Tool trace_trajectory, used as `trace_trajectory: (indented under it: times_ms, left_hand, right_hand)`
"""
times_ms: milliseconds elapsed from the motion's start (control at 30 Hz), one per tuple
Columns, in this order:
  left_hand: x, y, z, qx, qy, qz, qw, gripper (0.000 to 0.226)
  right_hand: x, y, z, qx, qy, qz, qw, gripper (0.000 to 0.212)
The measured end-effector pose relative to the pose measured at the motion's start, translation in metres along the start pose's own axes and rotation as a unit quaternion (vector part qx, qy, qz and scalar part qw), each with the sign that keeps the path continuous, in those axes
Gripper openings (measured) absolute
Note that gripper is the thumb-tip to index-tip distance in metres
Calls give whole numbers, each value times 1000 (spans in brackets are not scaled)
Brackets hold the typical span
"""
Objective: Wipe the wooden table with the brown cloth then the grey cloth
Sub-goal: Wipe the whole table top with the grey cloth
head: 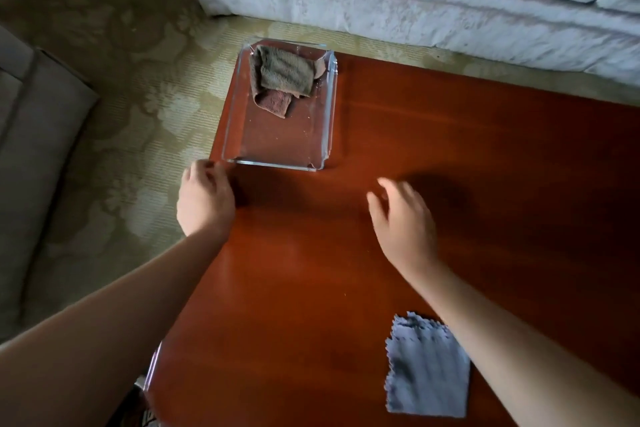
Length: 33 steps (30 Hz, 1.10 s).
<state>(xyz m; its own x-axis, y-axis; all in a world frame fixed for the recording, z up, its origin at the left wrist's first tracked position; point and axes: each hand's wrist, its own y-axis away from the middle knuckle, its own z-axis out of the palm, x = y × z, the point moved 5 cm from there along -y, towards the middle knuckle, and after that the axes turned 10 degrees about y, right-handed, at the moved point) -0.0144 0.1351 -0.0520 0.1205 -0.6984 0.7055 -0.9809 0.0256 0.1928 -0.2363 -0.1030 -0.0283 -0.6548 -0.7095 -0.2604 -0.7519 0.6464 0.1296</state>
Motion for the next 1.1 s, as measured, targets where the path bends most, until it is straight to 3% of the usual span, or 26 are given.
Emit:
trace_trajectory:
  times_ms: [100,200,300,500,633,767,900,1100]
  left_hand:
    - [-11,55,12,-36,-41,116,992,24]
    - [-24,102,36,-85,-107,199,971,31]
    - [-27,126,51,-79,-119,201,969,32]
    - [-30,129,53,-71,-116,207,969,32]
    - [-32,133,52,-68,-117,218,967,33]
    - [-32,138,57,-62,-129,216,966,35]
    - [-26,141,66,-43,-155,205,965,35]
    - [0,148,96,8,-187,163,969,39]
  right_hand:
    - [61,108,17,7,96,-44,994,55]
    - [92,201,50,-30,170,-81,982,61]
    - [74,235,79,-58,191,-95,975,63]
    - [-19,248,101,29,178,-221,959,71]
    - [-10,263,106,-5,198,-224,954,70]
    - [8,247,99,-49,223,-268,936,66]
    - [4,194,94,-81,200,-267,939,67]
    - [17,67,78,-43,166,-221,960,63]
